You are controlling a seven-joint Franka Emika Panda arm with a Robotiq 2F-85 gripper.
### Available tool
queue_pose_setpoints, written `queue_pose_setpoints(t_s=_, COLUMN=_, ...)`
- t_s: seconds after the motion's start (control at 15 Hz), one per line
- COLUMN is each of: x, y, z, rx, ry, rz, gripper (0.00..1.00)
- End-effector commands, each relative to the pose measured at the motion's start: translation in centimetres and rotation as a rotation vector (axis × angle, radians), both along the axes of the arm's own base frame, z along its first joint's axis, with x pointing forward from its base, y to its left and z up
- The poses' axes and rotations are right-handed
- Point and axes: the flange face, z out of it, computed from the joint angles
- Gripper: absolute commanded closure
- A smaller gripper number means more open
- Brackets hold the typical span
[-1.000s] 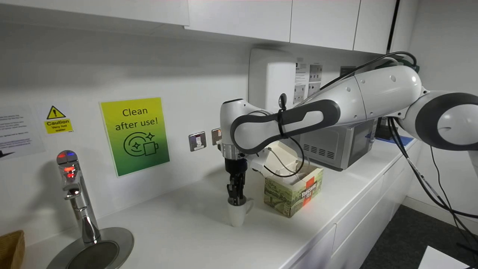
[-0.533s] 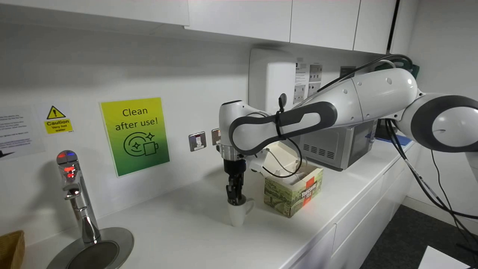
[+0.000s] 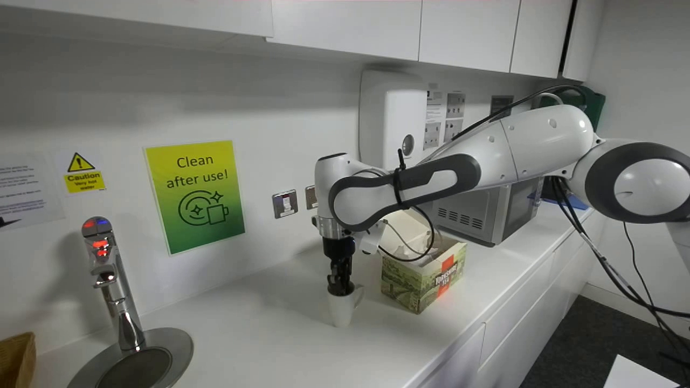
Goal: Move the teabag from the cup to the box
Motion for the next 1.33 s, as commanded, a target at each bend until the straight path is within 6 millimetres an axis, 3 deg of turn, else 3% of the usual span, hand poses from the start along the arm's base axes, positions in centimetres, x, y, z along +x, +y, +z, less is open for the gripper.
queue_pose_setpoints(t_s=0.0, x=0.3, y=-0.2, z=-0.3, rx=-0.022, ry=0.022, rz=0.029, gripper=0.90)
queue_pose_setpoints(t_s=0.2, x=0.4, y=-0.1, z=-0.2, rx=-0.023, ry=0.021, rz=0.029, gripper=1.00)
queue_pose_setpoints(t_s=0.53, x=0.2, y=0.1, z=-0.2, rx=-0.025, ry=0.018, rz=0.031, gripper=1.00)
queue_pose_setpoints(t_s=1.27, x=-1.4, y=2.3, z=3.4, rx=-0.059, ry=-0.071, rz=0.086, gripper=1.00)
